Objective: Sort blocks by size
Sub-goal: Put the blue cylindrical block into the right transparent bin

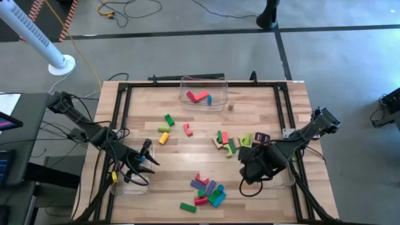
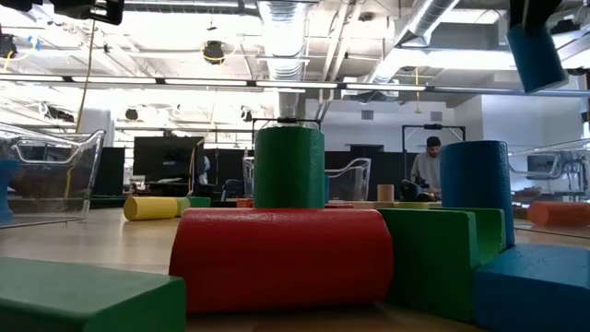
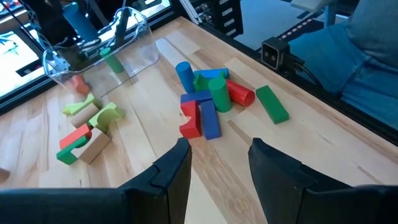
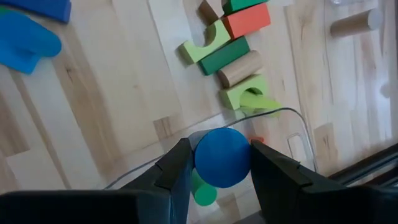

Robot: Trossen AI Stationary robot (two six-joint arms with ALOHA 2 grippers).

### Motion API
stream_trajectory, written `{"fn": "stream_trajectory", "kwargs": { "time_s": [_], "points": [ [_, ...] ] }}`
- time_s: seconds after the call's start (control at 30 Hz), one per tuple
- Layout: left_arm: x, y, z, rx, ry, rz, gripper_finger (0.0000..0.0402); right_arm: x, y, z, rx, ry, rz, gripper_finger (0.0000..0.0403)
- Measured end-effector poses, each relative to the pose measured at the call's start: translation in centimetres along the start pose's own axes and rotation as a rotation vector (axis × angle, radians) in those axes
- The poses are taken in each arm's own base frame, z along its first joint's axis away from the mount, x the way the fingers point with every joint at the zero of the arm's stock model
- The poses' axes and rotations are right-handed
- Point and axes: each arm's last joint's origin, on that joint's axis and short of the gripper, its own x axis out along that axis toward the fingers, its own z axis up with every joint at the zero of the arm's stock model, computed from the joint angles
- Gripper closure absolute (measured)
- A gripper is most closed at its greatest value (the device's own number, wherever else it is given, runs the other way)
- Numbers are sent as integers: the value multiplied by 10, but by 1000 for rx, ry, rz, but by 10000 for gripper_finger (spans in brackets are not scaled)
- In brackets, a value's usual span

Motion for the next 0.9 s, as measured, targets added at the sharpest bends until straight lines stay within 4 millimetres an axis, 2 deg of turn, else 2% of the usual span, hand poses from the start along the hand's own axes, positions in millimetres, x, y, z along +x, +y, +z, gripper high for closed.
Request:
{"fn": "stream_trajectory", "kwargs": {
  "time_s": [0.5, 0.9],
  "points": [
    [27, 5, -10, -5, 112, 39, 249, -5, 11, -11, 38, -12, 14, 234],
    [31, 7, -11, -2, 118, 51, 249, -13, 25, -29, 139, -6, 48, 234]
  ]
}}
